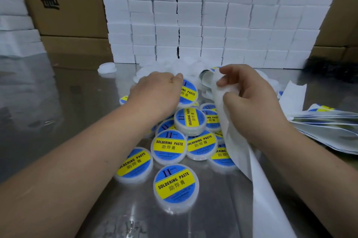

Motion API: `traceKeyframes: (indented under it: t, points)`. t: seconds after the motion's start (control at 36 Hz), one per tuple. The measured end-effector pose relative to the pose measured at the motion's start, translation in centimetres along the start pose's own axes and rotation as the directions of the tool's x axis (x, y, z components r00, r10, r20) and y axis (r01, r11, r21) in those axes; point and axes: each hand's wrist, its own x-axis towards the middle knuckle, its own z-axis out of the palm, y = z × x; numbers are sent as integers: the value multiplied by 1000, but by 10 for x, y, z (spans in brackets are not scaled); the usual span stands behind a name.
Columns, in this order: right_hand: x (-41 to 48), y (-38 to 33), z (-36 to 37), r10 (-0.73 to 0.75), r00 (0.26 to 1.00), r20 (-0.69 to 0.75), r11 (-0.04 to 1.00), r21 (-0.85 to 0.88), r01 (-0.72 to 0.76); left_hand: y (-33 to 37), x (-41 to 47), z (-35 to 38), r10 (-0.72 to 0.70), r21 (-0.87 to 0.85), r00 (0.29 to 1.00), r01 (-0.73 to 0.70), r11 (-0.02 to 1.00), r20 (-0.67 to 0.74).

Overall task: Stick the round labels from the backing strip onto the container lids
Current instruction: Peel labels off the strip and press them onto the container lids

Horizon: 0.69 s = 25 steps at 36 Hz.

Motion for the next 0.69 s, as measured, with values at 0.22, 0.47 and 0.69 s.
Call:
traceKeyframes:
  t: [0.22,0.47,0.69]
  points:
    - [-4,-6,-1,-1,1000,24,1000,31,0,-8,7,7,-71,297,997,66,953,9]
    - [-5,-8,0,62,998,27,992,110,-65,7,-7,6,315,-77,949,-314,946,4]
    - [0,-8,1,199,966,-163,944,296,-144,5,-7,8,411,-28,896,-422,906,-169]
